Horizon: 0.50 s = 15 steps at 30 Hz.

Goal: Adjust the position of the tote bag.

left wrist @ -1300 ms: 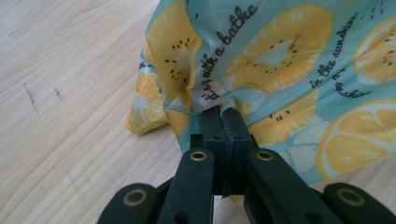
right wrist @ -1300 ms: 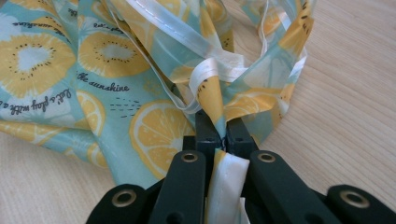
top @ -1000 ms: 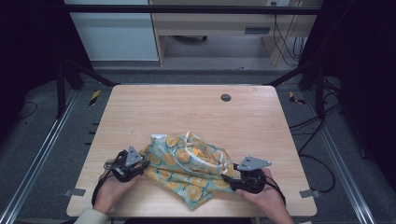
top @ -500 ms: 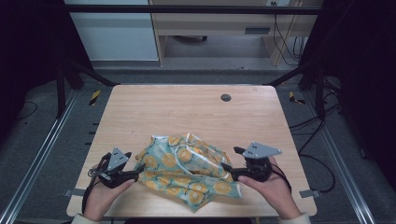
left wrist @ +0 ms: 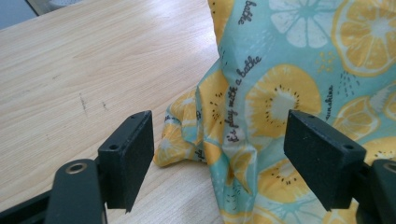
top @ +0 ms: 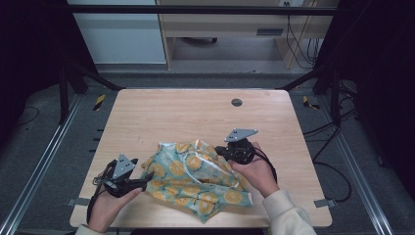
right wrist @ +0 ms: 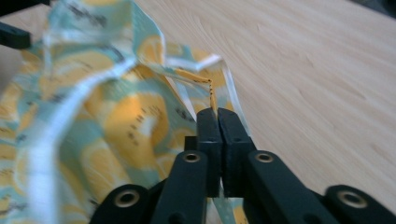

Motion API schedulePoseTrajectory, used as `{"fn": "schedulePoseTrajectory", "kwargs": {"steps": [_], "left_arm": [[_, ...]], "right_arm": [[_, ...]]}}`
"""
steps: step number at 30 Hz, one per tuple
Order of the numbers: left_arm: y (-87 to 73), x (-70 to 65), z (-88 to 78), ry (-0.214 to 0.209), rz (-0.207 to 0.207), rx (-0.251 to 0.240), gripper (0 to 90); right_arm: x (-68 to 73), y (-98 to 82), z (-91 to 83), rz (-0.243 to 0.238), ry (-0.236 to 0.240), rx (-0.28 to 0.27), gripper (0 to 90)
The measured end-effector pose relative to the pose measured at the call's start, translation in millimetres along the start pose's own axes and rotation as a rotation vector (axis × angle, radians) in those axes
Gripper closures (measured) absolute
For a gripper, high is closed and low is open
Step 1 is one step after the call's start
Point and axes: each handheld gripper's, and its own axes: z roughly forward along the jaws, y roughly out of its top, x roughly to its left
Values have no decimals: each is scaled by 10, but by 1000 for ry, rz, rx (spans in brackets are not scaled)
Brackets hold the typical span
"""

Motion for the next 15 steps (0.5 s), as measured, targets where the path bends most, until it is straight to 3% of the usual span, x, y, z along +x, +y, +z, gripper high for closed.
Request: {"fn": "schedulePoseTrajectory", "kwargs": {"steps": [5, 10, 15], "left_arm": [[26, -6, -36, -4, -8, -16, 253], [63, 15, -121, -8, -28, -48, 280], [128, 35, -238, -3, -45, -76, 319]], "right_arm": [[150, 137, -181, -26, 11, -80, 900], [466, 215, -430, -64, 83, -170, 900], [830, 62, -439, -107, 155, -154, 900]]}}
